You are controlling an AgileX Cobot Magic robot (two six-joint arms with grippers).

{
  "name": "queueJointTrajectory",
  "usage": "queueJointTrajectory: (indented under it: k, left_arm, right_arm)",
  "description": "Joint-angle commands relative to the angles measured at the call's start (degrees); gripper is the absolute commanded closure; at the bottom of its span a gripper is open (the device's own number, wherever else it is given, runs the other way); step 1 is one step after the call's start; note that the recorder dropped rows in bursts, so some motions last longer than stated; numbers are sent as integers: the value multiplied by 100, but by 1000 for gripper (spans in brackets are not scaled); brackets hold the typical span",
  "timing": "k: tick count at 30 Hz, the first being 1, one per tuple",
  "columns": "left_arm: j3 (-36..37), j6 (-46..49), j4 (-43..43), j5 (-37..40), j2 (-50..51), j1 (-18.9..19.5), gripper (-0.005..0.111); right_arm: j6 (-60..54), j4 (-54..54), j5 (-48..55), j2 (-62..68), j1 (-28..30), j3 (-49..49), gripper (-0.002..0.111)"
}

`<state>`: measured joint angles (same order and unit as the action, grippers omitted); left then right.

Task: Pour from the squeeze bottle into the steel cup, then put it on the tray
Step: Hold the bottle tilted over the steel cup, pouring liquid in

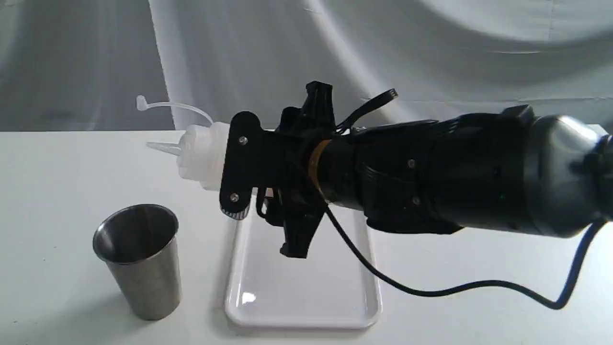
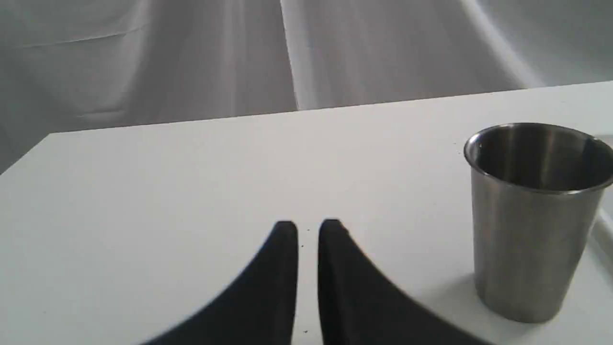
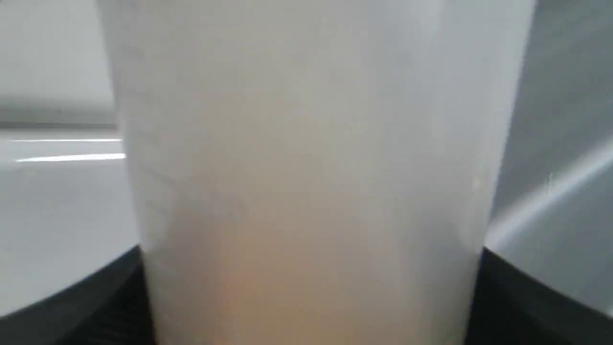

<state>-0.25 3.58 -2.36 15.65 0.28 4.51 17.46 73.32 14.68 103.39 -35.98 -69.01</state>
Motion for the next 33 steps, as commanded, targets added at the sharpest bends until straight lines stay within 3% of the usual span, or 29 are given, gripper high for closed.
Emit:
queueJointTrajectory:
  k: [1,33]
  left_arm:
    - [25,-10,-14,-42,-29,-14,98]
    - [25,-10,-14,-42,-29,-14,98]
  right_arm:
    - [16,121,-53,-34,0,-70,108]
    - [-71,1502,896,291,-265,-445,108]
